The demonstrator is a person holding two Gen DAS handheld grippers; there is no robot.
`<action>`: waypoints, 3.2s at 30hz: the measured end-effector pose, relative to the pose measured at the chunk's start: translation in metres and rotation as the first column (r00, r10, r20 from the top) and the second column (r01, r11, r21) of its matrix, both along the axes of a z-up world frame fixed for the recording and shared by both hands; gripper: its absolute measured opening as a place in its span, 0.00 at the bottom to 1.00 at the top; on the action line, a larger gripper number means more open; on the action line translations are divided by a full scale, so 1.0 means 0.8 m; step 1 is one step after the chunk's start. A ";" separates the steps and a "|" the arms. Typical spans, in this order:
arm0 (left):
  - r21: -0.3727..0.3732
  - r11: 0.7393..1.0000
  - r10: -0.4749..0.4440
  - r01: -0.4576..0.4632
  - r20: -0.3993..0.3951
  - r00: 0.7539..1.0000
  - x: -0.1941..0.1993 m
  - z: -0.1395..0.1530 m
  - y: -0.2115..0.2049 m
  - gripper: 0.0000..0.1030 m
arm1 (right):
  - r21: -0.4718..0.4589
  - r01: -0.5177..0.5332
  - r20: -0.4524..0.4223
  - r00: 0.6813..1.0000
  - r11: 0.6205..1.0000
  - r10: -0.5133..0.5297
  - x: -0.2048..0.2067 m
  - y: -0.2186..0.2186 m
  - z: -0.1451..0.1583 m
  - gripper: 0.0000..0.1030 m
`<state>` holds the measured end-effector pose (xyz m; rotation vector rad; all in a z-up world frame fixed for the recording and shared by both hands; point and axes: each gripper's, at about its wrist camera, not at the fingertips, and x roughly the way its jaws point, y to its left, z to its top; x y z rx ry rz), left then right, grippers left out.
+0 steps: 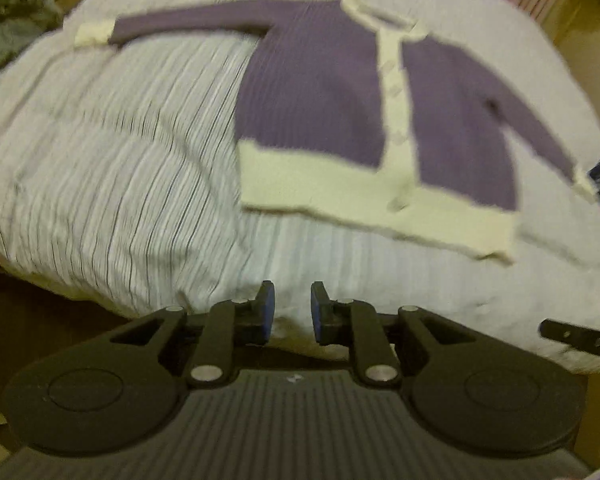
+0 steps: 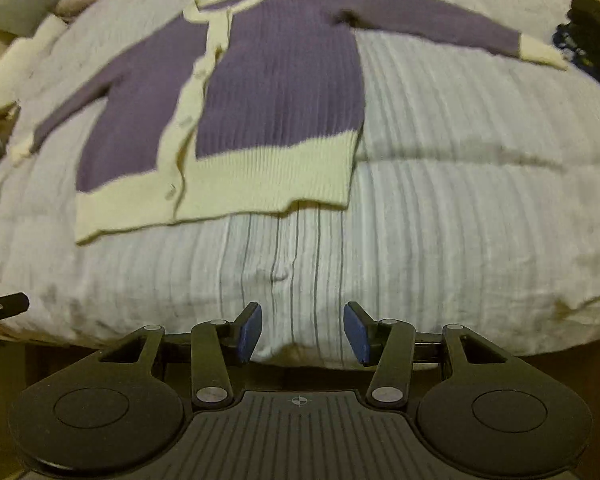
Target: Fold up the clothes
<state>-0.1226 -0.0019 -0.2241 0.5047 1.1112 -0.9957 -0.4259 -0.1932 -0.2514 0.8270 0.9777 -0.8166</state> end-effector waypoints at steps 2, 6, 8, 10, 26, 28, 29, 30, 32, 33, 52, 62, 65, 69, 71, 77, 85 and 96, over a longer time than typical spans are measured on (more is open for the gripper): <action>-0.022 1.000 0.003 -0.002 0.024 1.000 -0.007 0.027 -0.002 0.19 | -0.013 0.008 0.018 1.000 1.000 -0.008 -0.006 0.003 0.030 0.48; -0.056 0.998 0.015 -0.011 0.073 0.997 -0.027 0.078 0.005 0.28 | -0.050 0.033 0.063 0.998 0.998 -0.030 -0.014 0.007 0.084 0.49; -0.068 0.998 0.017 -0.011 0.087 0.996 -0.036 0.095 0.013 0.32 | -0.068 0.048 0.083 0.996 0.996 -0.042 -0.021 0.013 0.109 0.74; -0.081 0.997 0.018 -0.010 0.101 0.995 -0.046 0.112 0.021 0.37 | -0.100 0.061 0.096 0.994 0.993 -0.051 -0.027 0.022 0.133 0.83; -0.139 0.989 -0.019 0.042 0.160 0.987 -0.097 0.185 0.062 0.53 | -0.163 0.064 0.110 0.993 0.985 -0.047 -0.047 0.090 0.207 0.83; -0.150 0.987 -0.029 0.055 0.172 0.985 -0.098 0.192 0.063 0.55 | -0.172 0.078 0.111 0.992 0.982 -0.059 -0.049 0.093 0.213 0.83; -0.154 0.986 -0.031 0.058 0.177 0.984 -0.098 0.196 0.063 0.56 | -0.178 0.084 0.114 0.991 0.981 -0.064 -0.049 0.094 0.216 0.83; -0.159 0.985 -0.031 0.061 0.184 0.983 -0.096 0.199 0.064 0.56 | -0.181 0.087 0.116 0.991 0.980 -0.066 -0.047 0.095 0.218 0.83; -0.166 0.985 -0.024 0.056 0.188 0.982 -0.092 0.206 0.068 0.57 | -0.186 0.082 0.116 0.991 0.979 -0.061 -0.042 0.099 0.223 0.83; -0.169 0.984 -0.019 0.052 0.190 0.982 -0.089 0.209 0.071 0.57 | -0.187 0.073 0.114 0.992 0.980 -0.053 -0.038 0.101 0.224 0.83; -0.136 0.990 -0.012 0.040 0.202 0.979 -0.081 0.210 0.102 0.60 | -0.200 0.006 0.062 0.998 0.980 0.006 -0.018 0.139 0.229 0.83; -0.136 0.989 -0.032 0.060 0.193 0.981 -0.088 0.207 0.109 0.61 | -0.201 -0.002 0.049 0.999 0.979 0.012 -0.019 0.151 0.229 0.83; -0.133 0.990 -0.028 0.054 0.189 0.981 -0.084 0.206 0.113 0.61 | -0.213 -0.015 0.044 0.999 0.977 0.025 -0.015 0.156 0.231 0.83; -0.128 0.991 -0.015 0.039 0.184 0.983 -0.080 0.203 0.117 0.61 | -0.221 -0.037 0.037 0.998 0.975 0.046 -0.007 0.160 0.231 0.83; -0.125 0.992 -0.007 0.031 0.184 0.983 -0.078 0.202 0.119 0.61 | -0.222 -0.049 0.034 0.998 0.974 0.058 -0.003 0.162 0.230 0.83; -0.117 0.993 0.016 0.005 0.183 0.983 -0.071 0.199 0.125 0.61 | -0.220 -0.082 0.031 0.995 0.972 0.091 0.011 0.164 0.227 0.83; -0.121 0.992 0.057 -0.034 0.187 0.981 -0.066 0.199 0.123 0.62 | -0.224 -0.123 0.032 0.991 0.967 0.133 0.023 0.157 0.225 0.83; -0.132 0.990 0.076 -0.051 0.191 0.979 -0.073 0.195 0.101 0.62 | -0.237 -0.143 0.036 0.987 0.961 0.156 0.019 0.130 0.222 0.83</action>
